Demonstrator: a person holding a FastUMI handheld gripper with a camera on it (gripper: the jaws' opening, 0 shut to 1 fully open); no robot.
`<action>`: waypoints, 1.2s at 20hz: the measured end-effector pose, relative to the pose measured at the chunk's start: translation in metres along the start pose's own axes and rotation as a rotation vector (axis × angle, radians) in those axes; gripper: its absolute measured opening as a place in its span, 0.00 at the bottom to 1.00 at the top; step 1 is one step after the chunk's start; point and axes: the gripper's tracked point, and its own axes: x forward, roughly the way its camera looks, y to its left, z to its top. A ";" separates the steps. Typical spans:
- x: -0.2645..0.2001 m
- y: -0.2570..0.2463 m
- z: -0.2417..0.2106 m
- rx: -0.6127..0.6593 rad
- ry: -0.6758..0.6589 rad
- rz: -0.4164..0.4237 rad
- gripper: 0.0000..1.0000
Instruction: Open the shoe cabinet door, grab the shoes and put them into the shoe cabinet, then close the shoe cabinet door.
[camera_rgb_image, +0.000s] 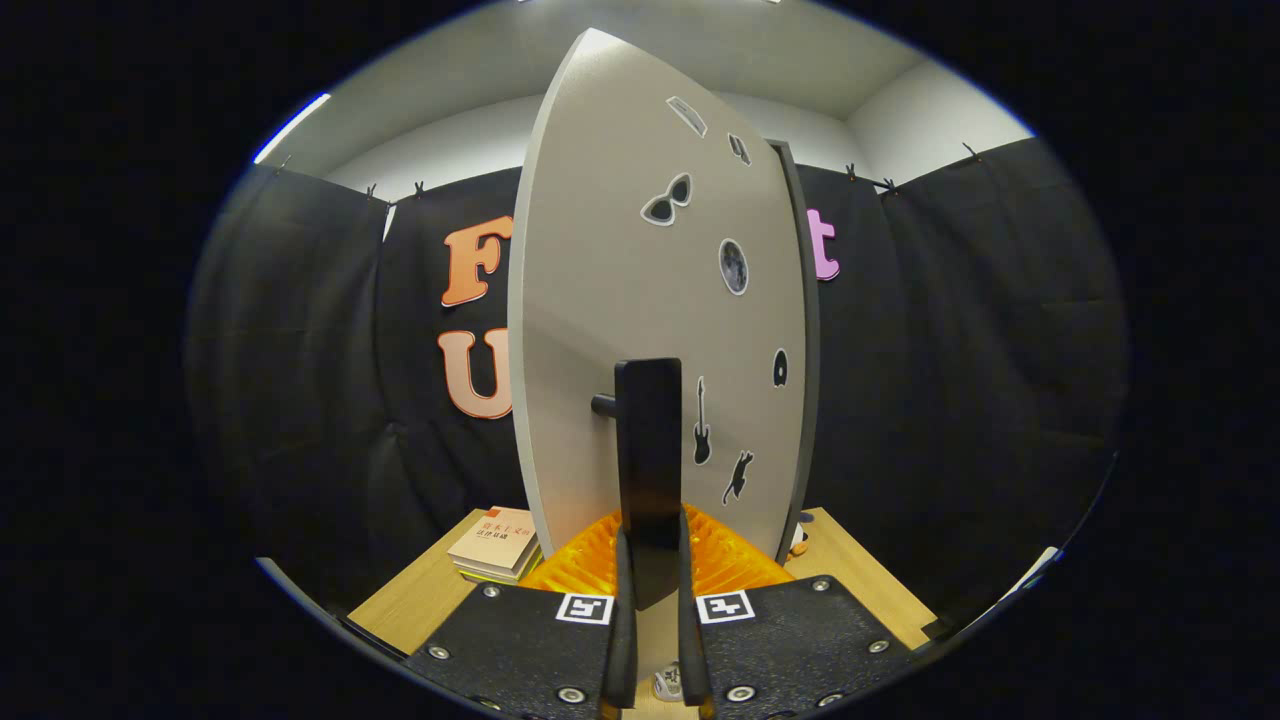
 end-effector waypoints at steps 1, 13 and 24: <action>-0.004 -0.008 0.000 -0.004 0.007 0.002 0.16; -0.032 -0.128 -0.001 -0.007 0.002 0.025 0.11; -0.038 -0.197 -0.003 0.007 -0.012 0.023 0.10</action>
